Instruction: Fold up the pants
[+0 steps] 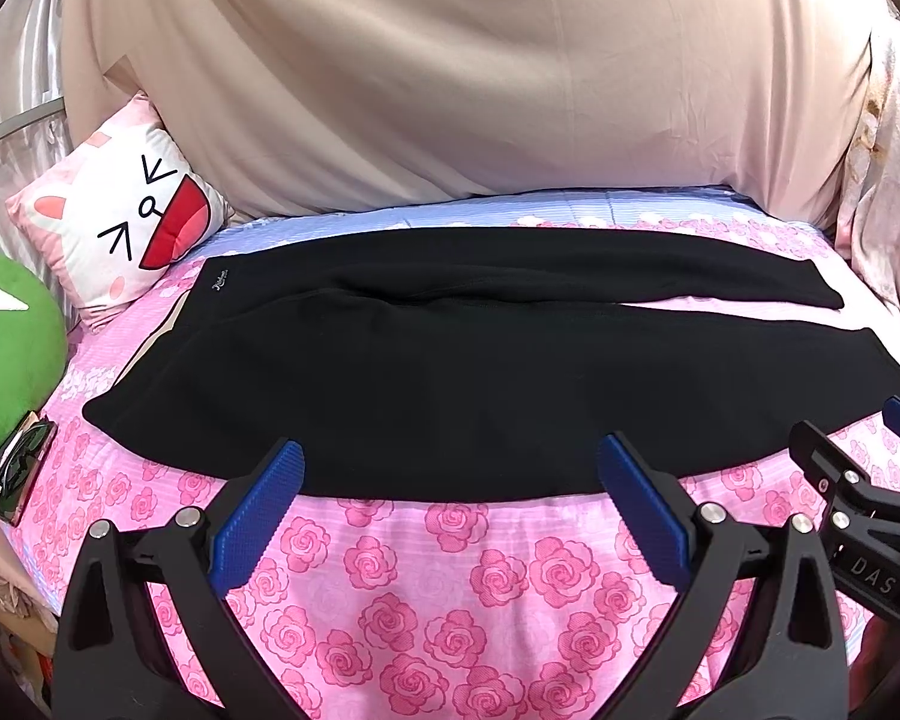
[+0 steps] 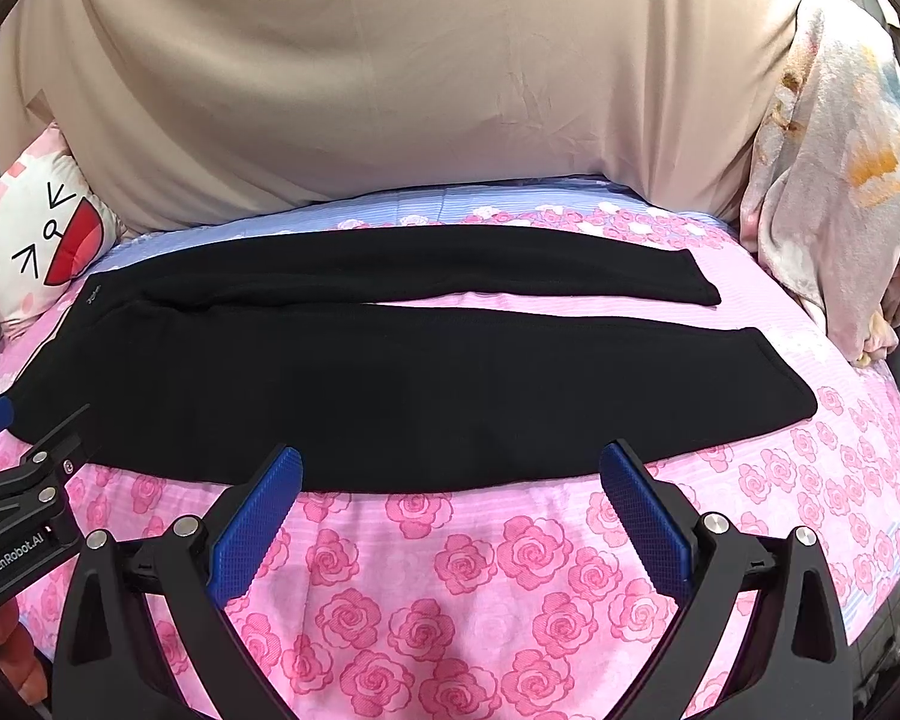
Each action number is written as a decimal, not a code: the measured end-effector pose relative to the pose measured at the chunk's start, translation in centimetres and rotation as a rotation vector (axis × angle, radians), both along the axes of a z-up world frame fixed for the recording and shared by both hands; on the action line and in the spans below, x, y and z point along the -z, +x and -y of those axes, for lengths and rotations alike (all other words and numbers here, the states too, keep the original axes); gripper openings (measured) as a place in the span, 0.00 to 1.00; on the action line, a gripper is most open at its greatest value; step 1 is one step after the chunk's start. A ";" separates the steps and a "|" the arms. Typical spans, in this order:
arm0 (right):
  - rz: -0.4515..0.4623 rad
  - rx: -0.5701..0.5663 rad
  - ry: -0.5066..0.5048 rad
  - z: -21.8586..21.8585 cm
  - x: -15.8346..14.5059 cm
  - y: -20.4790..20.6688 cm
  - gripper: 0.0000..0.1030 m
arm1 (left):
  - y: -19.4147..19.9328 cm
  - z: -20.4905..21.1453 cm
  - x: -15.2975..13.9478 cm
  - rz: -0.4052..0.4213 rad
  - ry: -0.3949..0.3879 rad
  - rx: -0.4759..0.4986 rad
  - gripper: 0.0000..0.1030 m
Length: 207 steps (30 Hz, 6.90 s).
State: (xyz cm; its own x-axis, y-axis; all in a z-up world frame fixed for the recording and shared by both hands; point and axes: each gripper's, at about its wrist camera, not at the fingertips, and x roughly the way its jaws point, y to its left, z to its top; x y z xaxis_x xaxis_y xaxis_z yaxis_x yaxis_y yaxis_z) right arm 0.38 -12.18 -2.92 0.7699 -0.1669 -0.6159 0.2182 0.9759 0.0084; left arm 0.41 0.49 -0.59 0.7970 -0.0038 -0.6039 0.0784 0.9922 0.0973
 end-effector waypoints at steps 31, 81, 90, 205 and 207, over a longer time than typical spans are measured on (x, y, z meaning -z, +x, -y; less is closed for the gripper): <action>-0.003 -0.002 -0.002 -0.2 0.2 0.0 0.95 | 0.1 -0.1 0.2 -0.001 0.003 0.003 0.94; -0.239 0.164 0.145 35.4 5.1 28.1 0.61 | 39.2 -23.4 1.5 -0.191 0.104 -0.316 0.95; -0.248 0.091 0.091 32.4 4.5 28.4 0.17 | 45.5 -29.4 5.6 -0.306 0.028 -0.357 0.92; -0.027 0.201 0.177 34.2 1.4 -6.4 0.52 | 9.0 -31.8 2.1 -0.300 0.192 -0.487 0.41; -0.035 0.199 0.138 34.3 1.3 -4.9 0.52 | 8.2 -30.2 0.9 -0.260 0.164 -0.448 0.41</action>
State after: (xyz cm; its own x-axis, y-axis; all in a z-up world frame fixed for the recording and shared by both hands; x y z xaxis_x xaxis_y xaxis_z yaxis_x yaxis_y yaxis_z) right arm -4.51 -46.46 -4.23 0.7080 -0.2257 -0.6692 0.4086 0.9037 0.1275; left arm 8.59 30.67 -1.45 0.5234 0.4127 -0.7455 -0.3068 0.9075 0.2870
